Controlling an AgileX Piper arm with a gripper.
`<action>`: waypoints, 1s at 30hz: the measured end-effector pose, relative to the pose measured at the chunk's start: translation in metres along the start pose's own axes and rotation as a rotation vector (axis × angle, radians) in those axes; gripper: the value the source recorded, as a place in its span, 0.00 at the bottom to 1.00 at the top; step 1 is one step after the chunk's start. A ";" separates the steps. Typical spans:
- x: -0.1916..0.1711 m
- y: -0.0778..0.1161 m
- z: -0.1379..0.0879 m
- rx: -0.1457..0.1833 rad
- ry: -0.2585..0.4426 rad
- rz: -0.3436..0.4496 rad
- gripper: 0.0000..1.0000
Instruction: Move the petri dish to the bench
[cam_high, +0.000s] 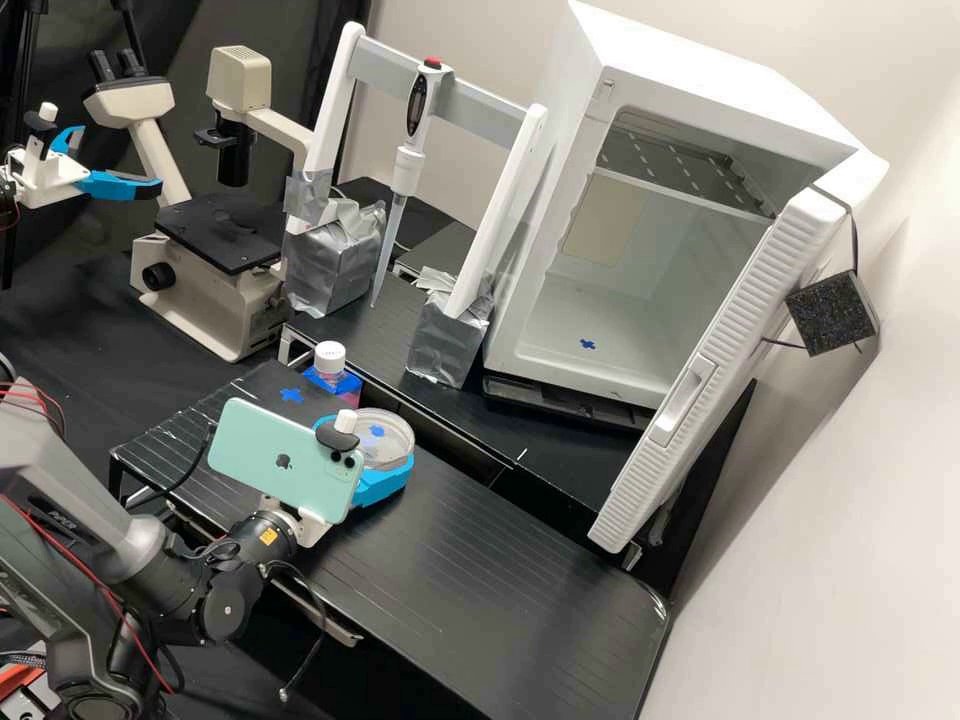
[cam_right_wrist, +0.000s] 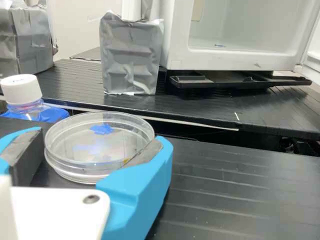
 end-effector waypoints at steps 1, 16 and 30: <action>0.000 0.000 0.000 -0.002 0.001 0.001 1.00; -0.001 0.010 -0.037 -0.032 0.175 0.167 1.00; 0.032 0.033 -0.073 0.068 0.371 0.245 1.00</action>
